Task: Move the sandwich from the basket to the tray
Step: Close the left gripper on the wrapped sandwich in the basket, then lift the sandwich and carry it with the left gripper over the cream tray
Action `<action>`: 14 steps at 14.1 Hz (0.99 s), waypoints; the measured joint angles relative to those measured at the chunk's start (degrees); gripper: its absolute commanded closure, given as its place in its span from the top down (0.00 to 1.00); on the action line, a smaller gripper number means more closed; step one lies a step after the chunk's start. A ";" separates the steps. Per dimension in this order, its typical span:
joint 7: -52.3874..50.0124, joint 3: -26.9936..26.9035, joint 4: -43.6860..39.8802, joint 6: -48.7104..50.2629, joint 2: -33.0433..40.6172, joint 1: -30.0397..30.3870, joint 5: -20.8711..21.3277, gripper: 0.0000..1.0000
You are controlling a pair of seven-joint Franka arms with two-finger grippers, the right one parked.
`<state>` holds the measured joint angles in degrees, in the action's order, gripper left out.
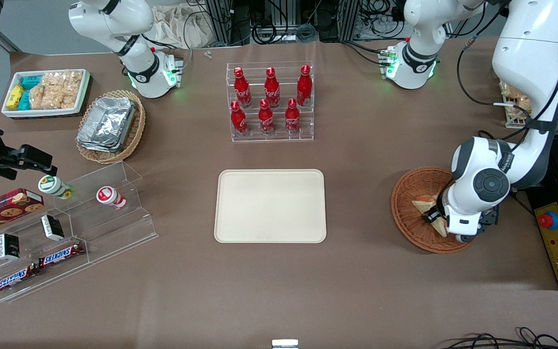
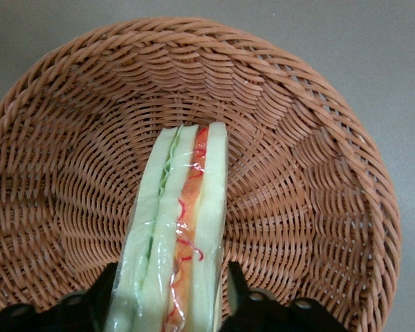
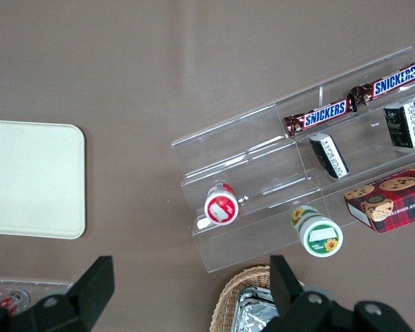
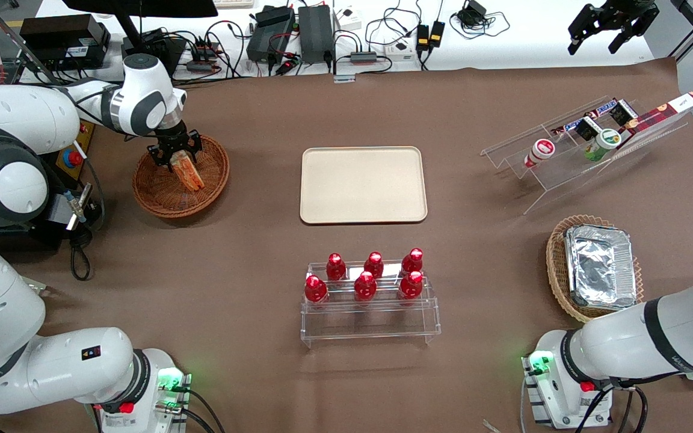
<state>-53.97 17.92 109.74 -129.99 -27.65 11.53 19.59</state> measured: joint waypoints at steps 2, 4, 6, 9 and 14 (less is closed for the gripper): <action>-1.65 0.07 -0.01 -0.11 -0.02 -0.09 1.35 0.00; -2.19 0.12 -0.19 0.20 0.18 -0.14 1.70 0.00; -2.37 0.15 -1.24 2.43 1.07 -0.12 1.84 0.00; -2.37 0.88 -4.34 9.44 4.19 -0.11 1.84 0.00; 0.09 9.44 -18.60 34.79 7.26 -0.46 -1.85 0.00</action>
<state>-53.87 27.36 91.15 -95.20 -20.39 11.06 17.74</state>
